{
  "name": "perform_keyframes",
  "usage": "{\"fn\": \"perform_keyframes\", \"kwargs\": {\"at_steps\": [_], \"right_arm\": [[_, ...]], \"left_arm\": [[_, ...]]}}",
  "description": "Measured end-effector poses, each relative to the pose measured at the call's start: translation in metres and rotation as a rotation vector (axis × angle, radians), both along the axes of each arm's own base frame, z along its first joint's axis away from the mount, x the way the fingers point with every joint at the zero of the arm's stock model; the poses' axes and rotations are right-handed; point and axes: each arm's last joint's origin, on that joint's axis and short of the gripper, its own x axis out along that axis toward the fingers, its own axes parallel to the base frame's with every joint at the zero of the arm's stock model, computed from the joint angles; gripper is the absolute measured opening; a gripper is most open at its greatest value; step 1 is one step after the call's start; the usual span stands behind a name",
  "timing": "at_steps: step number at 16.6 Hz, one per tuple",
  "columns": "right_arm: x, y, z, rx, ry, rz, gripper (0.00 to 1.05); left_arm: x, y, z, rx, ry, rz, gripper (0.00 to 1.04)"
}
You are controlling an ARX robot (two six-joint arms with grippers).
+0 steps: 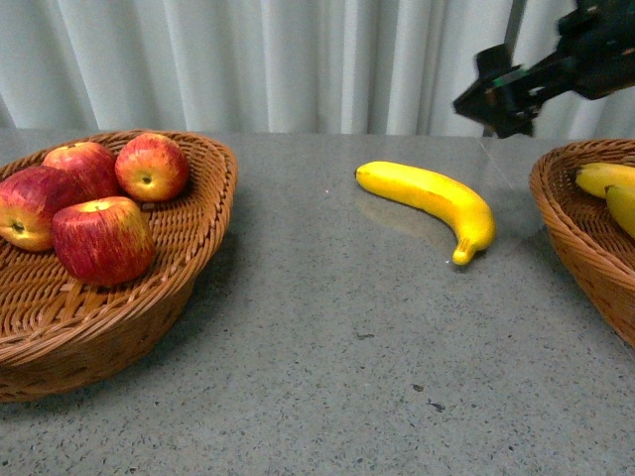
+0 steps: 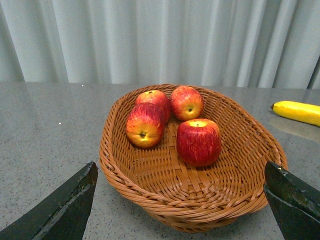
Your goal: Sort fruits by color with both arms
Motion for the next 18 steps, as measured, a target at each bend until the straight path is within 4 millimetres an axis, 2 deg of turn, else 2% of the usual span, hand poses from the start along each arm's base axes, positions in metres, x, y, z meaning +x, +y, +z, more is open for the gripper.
{"fn": "perform_keyframes", "kwargs": {"at_steps": [3, 4, 8, 11, 12, 17, 18], "right_arm": [[0.03, 0.036, -0.026, -0.015, 0.069, 0.062, 0.98], [0.044, 0.052, -0.048, -0.031, 0.137, 0.104, 0.98], [0.052, 0.047, -0.06, -0.099, 0.212, 0.074, 0.98], [0.048, 0.043, -0.068, -0.156, 0.319, 0.048, 0.98], [0.047, 0.042, -0.07, -0.165, 0.342, 0.046, 0.94], [0.046, 0.045, -0.07, -0.176, 0.337, 0.052, 0.4], [0.047, 0.045, -0.069, -0.173, 0.323, 0.049, 0.37]], "left_arm": [[0.0, 0.0, 0.0, 0.0, 0.0, 0.0, 0.98], [0.0, 0.0, 0.0, 0.0, 0.0, 0.0, 0.98], [0.0, 0.0, 0.0, 0.0, 0.0, 0.0, 0.98], [0.0, 0.0, 0.0, 0.0, 0.0, 0.0, 0.98], [0.0, 0.0, 0.0, 0.0, 0.0, 0.0, 0.98], [0.0, 0.0, 0.0, 0.0, 0.0, 0.0, 0.98], [0.0, 0.0, 0.0, 0.0, 0.0, 0.0, 0.98]]}}
